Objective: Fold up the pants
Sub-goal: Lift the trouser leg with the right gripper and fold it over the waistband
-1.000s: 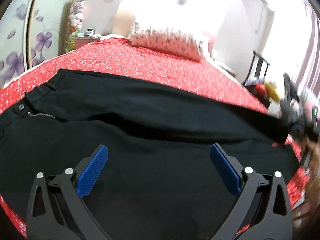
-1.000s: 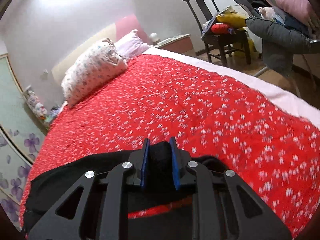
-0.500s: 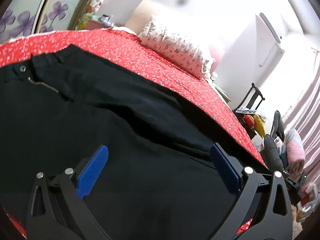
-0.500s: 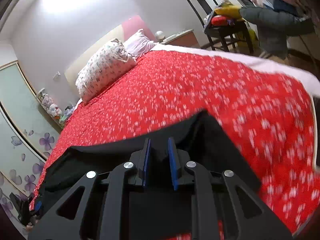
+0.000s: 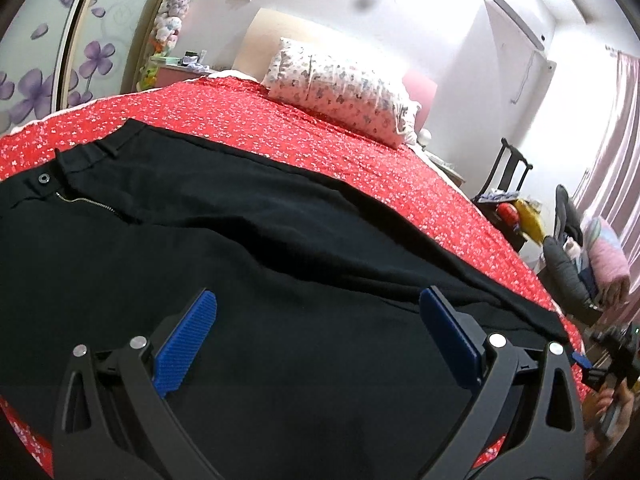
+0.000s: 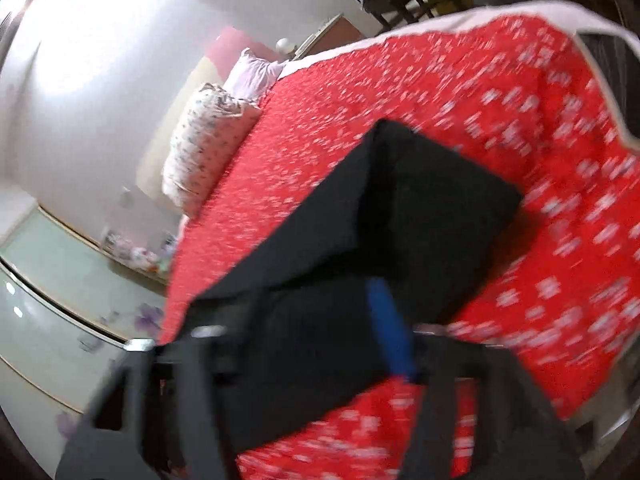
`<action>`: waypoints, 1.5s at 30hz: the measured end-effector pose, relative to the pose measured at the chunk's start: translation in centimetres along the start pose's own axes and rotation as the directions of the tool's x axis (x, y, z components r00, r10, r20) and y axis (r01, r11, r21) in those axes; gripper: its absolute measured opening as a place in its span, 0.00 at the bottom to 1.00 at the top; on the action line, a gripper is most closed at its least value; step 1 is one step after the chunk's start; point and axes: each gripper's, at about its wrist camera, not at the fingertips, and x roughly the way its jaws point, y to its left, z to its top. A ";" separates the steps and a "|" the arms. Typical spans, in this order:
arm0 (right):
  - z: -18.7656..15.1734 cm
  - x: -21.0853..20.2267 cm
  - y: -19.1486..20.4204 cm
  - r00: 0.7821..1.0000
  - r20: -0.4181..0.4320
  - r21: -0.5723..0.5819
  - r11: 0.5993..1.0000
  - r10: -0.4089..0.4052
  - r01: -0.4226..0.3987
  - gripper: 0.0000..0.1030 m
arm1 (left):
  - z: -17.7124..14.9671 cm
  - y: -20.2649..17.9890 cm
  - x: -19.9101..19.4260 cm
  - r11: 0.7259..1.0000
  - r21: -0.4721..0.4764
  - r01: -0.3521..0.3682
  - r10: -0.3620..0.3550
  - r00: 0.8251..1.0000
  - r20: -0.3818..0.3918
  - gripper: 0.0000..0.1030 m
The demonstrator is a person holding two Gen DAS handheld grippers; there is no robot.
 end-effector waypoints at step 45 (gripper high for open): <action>-4.5 1.6 -5.5 0.973 0.228 0.245 0.966 0.025 -0.082 0.04 | 11.4 3.1 2.9 0.996 0.058 -0.071 0.078 0.989 -0.124 0.98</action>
